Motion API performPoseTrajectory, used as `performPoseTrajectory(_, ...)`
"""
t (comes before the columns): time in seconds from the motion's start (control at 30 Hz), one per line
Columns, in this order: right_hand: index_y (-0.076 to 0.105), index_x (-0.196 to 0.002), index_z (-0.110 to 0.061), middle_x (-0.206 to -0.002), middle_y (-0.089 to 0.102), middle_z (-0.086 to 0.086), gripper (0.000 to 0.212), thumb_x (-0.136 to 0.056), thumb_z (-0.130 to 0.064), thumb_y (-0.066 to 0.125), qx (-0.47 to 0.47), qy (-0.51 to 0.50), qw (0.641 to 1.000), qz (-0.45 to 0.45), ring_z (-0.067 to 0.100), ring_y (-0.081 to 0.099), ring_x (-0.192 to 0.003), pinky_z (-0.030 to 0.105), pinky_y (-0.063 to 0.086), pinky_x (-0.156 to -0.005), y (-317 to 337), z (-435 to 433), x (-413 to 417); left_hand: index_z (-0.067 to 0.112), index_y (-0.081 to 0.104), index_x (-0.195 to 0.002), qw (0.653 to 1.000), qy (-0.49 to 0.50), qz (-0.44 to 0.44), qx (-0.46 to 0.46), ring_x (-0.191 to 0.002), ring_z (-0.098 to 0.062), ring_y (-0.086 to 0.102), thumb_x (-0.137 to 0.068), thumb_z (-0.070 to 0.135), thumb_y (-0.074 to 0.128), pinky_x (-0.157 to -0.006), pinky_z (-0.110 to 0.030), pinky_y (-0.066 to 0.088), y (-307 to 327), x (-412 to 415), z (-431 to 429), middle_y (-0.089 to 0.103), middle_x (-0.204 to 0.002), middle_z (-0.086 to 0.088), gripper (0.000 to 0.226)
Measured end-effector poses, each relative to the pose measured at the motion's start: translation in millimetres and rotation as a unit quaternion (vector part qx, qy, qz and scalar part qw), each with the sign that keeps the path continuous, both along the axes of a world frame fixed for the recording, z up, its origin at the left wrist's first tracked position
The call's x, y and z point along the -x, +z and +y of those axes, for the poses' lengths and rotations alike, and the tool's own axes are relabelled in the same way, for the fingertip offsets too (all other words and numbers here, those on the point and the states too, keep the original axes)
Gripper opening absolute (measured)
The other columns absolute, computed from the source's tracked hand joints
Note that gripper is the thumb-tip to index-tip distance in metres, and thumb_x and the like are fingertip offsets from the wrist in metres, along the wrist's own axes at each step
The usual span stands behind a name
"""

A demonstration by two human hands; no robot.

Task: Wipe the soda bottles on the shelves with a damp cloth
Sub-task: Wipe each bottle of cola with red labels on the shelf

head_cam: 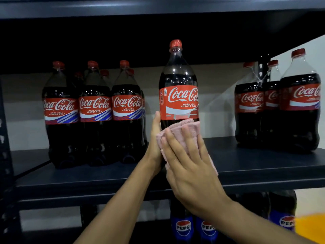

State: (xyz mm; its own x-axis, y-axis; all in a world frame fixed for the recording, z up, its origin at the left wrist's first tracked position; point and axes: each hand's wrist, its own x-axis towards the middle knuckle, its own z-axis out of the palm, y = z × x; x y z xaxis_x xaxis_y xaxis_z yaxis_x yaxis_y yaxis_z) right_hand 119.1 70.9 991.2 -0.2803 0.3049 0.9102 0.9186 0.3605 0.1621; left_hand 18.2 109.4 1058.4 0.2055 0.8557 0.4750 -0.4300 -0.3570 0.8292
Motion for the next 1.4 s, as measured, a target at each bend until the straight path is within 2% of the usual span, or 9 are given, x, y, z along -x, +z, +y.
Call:
performPoseTrajectory(0.13,0.027,-0.16,-0.003,-0.169,0.016,0.017,0.062,-0.102,-0.021,0.041,-0.046,-0.032,0.994,0.092,0.041,0.016,-0.156,0.057,0.011,-0.126,42,11,24,0.012,0.067,-0.129,0.999,0.027,-0.002,-0.027,-0.12,-0.025,0.07,-0.11,0.055,0.016,-0.107,-0.032,0.054,2,-2,-1,0.077,-0.121,-0.011,0.069)
performPoseTrajectory(0.2,0.012,-0.164,-0.014,-0.172,0.006,0.009,0.066,-0.103,-0.021,0.038,-0.05,0.074,0.992,0.092,0.034,0.004,-0.159,0.052,0.008,-0.127,86,16,10,0.009,0.061,-0.142,0.999,0.022,0.0,-0.027,-0.132,-0.037,0.058,-0.111,0.054,0.018,-0.115,-0.042,0.043,5,-3,-6,0.067,-0.133,-0.024,0.07)
performPoseTrajectory(0.43,0.05,-0.151,-0.015,-0.16,0.041,0.003,0.06,-0.096,-0.034,0.036,0.045,0.223,0.963,0.144,0.017,0.034,-0.149,0.038,0.026,-0.124,200,11,-22,0.014,0.084,-0.107,0.994,0.07,0.08,0.024,-0.114,-0.034,0.074,-0.104,0.066,0.026,-0.111,-0.052,0.052,30,7,-11,0.078,-0.116,-0.02,0.078)
performPoseTrajectory(0.63,0.047,-0.153,-0.02,-0.163,0.039,0.0,0.062,-0.092,-0.034,0.051,-0.024,0.193,0.969,0.153,0.025,0.027,-0.154,0.044,0.024,-0.122,170,16,-17,0.02,0.078,-0.117,0.993,0.114,0.016,-0.023,-0.098,-0.022,0.078,-0.109,0.062,0.024,-0.091,-0.04,0.062,30,-26,-26,0.081,-0.103,-0.011,0.069)
performPoseTrajectory(0.8,0.024,-0.163,-0.011,-0.171,0.013,0.01,0.066,-0.098,-0.025,0.031,-0.052,0.118,0.989,0.068,0.034,0.002,-0.159,0.052,0.006,-0.127,104,7,-15,0.027,0.082,-0.099,0.991,0.123,-0.008,-0.054,-0.105,-0.014,0.075,-0.113,0.052,0.022,-0.099,-0.035,0.056,28,-22,-9,0.08,-0.109,-0.003,0.066)
performPoseTrajectory(0.9,0.032,-0.158,-0.003,-0.168,0.021,0.018,0.059,-0.106,-0.024,0.016,-0.031,0.091,0.994,0.047,0.039,0.011,-0.157,0.053,0.009,-0.126,57,0,-12,0.016,0.075,-0.113,0.996,0.08,-0.012,-0.039,-0.104,-0.019,0.075,-0.111,0.055,0.023,-0.09,-0.031,0.061,26,-13,1,0.079,-0.11,-0.009,0.065)
performPoseTrajectory(1.03,0.031,-0.16,-0.007,-0.169,0.021,0.015,0.06,-0.104,-0.029,0.033,-0.061,0.077,0.989,-0.11,0.04,0.005,-0.157,0.063,0.017,-0.124,19,0,-33,0.01,0.074,-0.114,0.999,0.033,-0.003,0.014,-0.096,-0.022,0.075,-0.104,0.068,0.031,-0.091,-0.037,0.06,26,-2,7,0.077,-0.106,-0.011,0.073)
performPoseTrajectory(1.17,0.042,-0.154,-0.006,-0.164,0.033,0.015,0.053,-0.106,-0.024,0.032,-0.09,0.111,0.987,-0.071,0.038,0.018,-0.156,0.059,0.02,-0.123,40,5,-27,0.016,0.086,-0.086,1.0,-0.013,0.006,0.016,-0.086,-0.017,0.078,-0.104,0.062,0.031,-0.077,-0.028,0.064,25,-1,5,0.08,-0.094,-0.006,0.074)
performPoseTrajectory(1.4,0.038,-0.158,-0.014,-0.167,0.027,0.012,0.062,-0.097,-0.028,0.033,-0.072,0.143,0.987,0.031,0.039,0.014,-0.157,0.054,0.016,-0.125,155,18,-27,0.012,0.078,-0.117,0.998,0.0,0.006,0.059,-0.099,-0.026,0.079,-0.099,0.077,0.028,-0.084,-0.036,0.061,24,7,1,0.079,-0.112,-0.015,0.084)
